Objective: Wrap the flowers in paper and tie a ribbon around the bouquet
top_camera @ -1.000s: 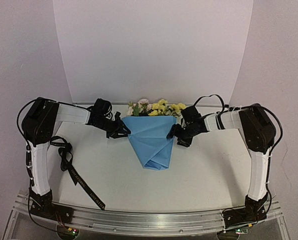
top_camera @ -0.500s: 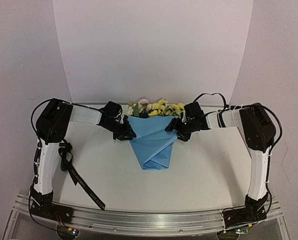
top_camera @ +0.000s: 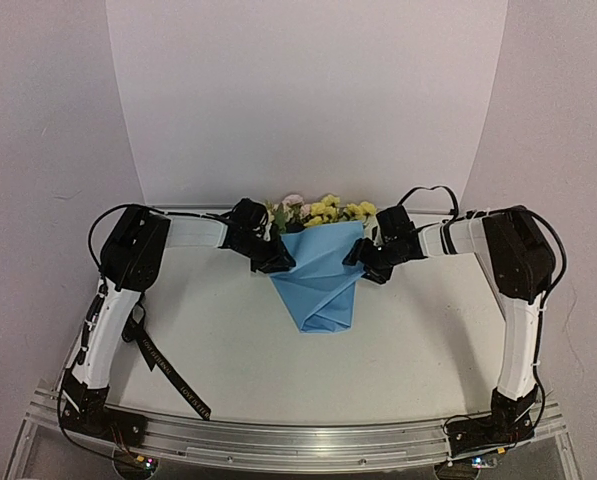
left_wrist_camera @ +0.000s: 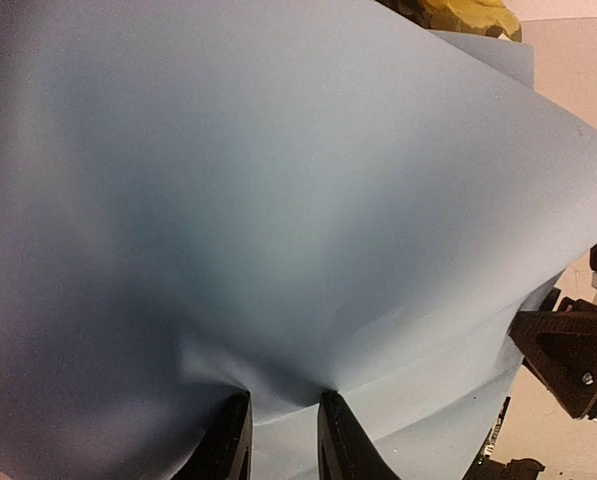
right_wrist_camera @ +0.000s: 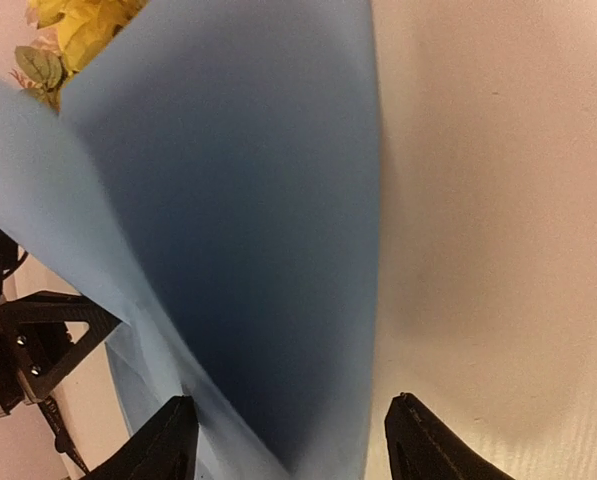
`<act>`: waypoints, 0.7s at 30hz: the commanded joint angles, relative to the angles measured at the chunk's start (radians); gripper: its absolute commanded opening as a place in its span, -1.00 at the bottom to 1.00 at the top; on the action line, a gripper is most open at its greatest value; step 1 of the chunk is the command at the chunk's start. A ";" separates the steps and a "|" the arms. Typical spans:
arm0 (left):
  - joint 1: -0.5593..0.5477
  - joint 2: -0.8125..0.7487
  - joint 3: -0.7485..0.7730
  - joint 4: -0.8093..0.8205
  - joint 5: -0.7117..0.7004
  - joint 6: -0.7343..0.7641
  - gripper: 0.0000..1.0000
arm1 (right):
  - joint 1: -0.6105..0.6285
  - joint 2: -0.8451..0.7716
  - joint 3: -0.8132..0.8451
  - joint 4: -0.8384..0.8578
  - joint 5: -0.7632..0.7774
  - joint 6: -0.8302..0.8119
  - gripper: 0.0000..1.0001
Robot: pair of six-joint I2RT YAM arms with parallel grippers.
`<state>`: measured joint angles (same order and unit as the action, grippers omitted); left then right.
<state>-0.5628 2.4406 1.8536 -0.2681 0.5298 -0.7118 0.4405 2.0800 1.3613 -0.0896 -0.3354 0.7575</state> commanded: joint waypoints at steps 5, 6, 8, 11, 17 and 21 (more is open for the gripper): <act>-0.007 -0.014 0.055 0.010 -0.015 -0.016 -0.45 | -0.017 -0.031 0.033 -0.069 -0.001 -0.070 0.54; -0.006 -0.014 0.067 -0.001 -0.014 -0.007 -0.44 | -0.017 -0.017 0.043 -0.068 -0.012 -0.068 0.52; -0.006 -0.002 0.101 -0.022 -0.004 0.000 -0.44 | -0.019 0.013 0.066 -0.066 -0.032 -0.061 0.46; -0.005 0.023 0.140 -0.032 0.003 -0.001 -0.44 | -0.023 0.058 0.103 -0.059 -0.049 -0.051 0.24; -0.005 0.041 0.170 -0.046 0.015 0.000 -0.45 | -0.030 0.098 0.132 -0.052 -0.041 -0.035 -0.14; -0.005 0.044 0.174 -0.047 0.020 0.002 -0.45 | -0.032 0.093 0.128 -0.047 -0.028 -0.025 -0.41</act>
<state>-0.5686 2.4760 1.9842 -0.2992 0.5318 -0.7288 0.4150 2.1735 1.4651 -0.1448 -0.3795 0.7245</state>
